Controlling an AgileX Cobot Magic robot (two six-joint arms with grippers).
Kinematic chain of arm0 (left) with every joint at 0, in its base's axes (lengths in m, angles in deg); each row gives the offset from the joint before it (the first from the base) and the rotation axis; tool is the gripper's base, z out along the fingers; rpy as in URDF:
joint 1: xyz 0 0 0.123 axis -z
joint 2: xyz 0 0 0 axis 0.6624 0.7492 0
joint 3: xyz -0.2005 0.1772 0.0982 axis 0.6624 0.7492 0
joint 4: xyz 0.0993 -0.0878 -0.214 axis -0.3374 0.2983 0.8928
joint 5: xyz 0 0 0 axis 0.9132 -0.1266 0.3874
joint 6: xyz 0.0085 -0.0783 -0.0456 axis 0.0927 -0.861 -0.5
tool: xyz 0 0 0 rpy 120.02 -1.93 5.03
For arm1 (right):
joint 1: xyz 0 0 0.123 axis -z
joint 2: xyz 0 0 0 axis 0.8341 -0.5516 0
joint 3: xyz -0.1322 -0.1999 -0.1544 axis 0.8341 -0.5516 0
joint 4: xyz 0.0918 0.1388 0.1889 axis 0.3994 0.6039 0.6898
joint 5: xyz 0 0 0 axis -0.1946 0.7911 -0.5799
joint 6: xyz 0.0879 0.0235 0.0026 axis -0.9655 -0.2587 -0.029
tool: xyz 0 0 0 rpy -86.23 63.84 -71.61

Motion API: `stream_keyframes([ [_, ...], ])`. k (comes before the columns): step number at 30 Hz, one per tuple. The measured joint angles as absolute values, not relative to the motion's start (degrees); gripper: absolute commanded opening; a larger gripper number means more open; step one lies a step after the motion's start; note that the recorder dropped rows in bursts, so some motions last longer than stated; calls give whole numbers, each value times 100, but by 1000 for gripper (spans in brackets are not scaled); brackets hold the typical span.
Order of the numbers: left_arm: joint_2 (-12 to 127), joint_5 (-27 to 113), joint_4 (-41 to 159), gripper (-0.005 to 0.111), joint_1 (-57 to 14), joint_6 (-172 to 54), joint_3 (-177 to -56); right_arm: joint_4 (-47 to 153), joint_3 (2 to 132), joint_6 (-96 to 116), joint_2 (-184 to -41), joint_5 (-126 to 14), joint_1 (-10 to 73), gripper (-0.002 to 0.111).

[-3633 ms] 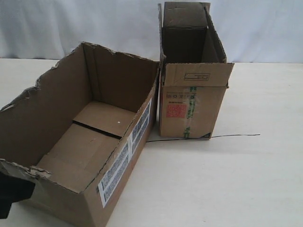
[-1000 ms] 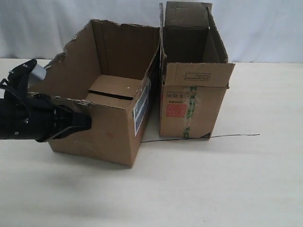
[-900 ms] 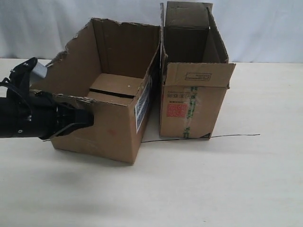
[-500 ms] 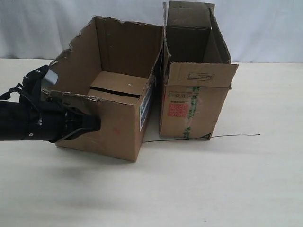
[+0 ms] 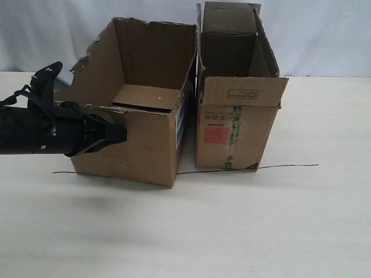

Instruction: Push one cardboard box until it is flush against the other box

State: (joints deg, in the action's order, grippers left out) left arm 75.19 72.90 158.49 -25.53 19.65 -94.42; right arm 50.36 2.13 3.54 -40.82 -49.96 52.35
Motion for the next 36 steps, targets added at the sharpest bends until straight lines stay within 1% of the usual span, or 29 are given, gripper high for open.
stream_keyframes([
  [15,7578,6974,15849,0,-2553,1965,-9678,5036,213,354,-4082,-4996,5235,5],
  [20,7858,6947,15849,0,-2553,1965,-9782,5036,213,354,-4082,-4996,5235,5],
  [27,8325,7328,15849,0,-2553,1965,-10066,5036,213,354,-4082,-4996,5235,5],
  [36,8386,7114,15852,0,-2553,2065,-10090,5036,213,354,-4082,-4996,5235,5],
])
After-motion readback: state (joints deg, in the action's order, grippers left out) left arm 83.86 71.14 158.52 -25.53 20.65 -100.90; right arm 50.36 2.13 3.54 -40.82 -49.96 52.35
